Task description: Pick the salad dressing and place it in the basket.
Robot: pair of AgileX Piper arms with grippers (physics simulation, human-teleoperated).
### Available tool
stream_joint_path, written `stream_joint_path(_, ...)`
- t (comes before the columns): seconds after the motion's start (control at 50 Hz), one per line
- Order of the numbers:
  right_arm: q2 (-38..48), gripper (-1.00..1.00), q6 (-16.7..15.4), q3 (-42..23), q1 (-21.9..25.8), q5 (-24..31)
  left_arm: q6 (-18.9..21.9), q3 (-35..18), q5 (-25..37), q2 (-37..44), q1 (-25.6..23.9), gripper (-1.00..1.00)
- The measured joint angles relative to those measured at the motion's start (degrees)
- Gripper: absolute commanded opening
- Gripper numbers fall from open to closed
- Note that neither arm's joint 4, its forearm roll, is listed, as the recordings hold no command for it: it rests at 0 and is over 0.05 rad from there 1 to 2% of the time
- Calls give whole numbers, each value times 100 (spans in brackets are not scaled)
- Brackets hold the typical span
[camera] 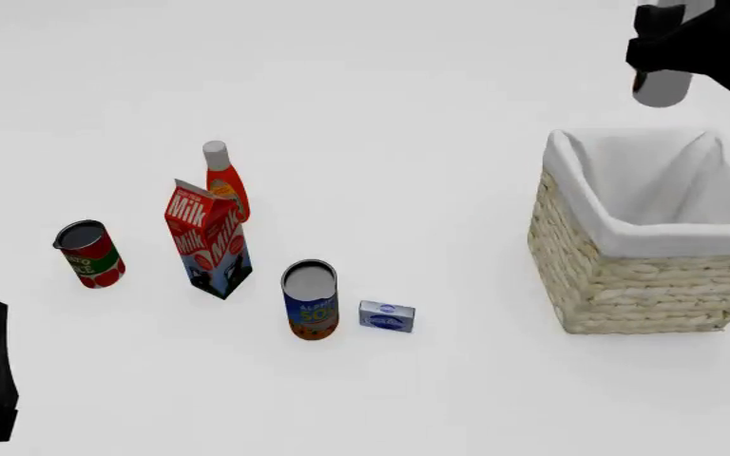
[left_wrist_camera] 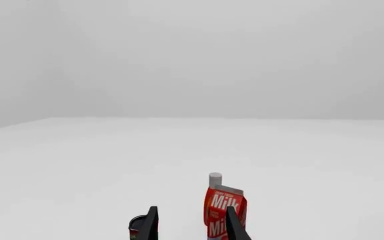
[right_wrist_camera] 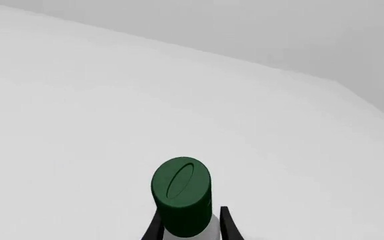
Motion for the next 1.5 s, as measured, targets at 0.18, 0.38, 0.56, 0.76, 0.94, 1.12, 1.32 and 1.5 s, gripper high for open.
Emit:
stream_joint_path(0.18,345,-100,5,-85,-241,-65,8,0,-15,0,24,100)
stream_joint_path(0.38,456,-100,16,-31,-450,-71,-2,0,-14,0,26,100)
stream_joint_path(0.56,531,-100,65,-2,-579,-67,-8,0,-9,0,-3,100)
stream_joint_path(0.76,596,-100,172,62,-692,-126,-2,0,21,0,-39,100)
stream_joint_path(0.94,677,-100,305,118,-791,-190,11,0,40,0,-70,100)
stream_joint_path(1.12,761,-100,416,197,-881,-260,24,0,60,0,-92,100)
stream_joint_path(1.32,753,-100,468,415,-935,-366,37,0,74,0,-113,100)
stream_joint_path(1.5,751,-100,485,636,-948,-471,54,0,76,0,-157,100)
